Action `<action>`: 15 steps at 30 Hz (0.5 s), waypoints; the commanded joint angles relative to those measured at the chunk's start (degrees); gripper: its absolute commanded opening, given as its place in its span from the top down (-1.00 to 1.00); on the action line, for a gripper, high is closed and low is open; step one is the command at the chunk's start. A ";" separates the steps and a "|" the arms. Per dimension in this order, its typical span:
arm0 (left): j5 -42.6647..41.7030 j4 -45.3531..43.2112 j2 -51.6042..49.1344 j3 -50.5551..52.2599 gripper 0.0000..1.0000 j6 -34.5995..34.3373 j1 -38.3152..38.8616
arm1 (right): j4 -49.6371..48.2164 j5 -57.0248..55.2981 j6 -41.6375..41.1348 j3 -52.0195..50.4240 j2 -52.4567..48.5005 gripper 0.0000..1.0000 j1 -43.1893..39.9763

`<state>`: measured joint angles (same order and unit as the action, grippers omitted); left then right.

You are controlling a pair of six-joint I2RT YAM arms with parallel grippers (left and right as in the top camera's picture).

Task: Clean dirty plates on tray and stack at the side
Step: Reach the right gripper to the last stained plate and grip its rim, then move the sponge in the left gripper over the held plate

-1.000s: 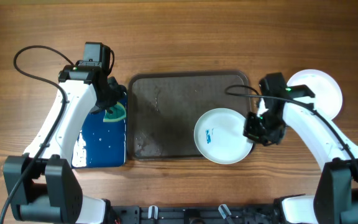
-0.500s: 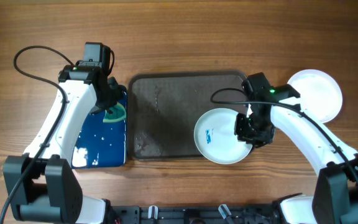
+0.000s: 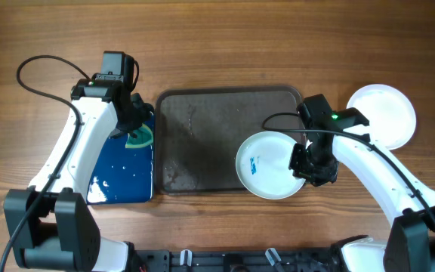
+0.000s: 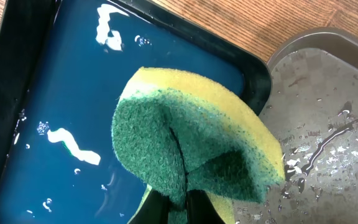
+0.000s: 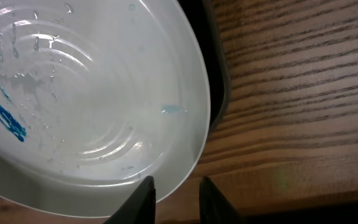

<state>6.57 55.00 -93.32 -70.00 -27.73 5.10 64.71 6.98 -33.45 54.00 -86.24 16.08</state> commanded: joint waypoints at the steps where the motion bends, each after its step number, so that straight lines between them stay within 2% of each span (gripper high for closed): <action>1: -0.09 -0.17 0.20 0.26 0.92 0.48 0.04 | -0.63 -1.25 -1.73 -0.52 0.74 0.47 -0.07; 11: -0.09 -0.15 0.20 0.26 0.92 0.48 0.04 | -8.37 0.35 -5.70 -8.81 0.72 0.43 -0.07; 13: -0.09 -0.13 0.20 0.26 0.92 0.48 0.04 | -9.94 0.98 -5.75 -9.49 0.72 0.47 -0.07; 15: -0.09 -0.13 0.20 0.26 0.92 0.48 0.04 | -10.95 0.98 -5.77 -9.51 0.72 0.61 -0.07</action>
<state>6.57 55.00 -93.32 -70.00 -27.73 5.10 54.94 7.31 -38.15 45.10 -86.24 16.08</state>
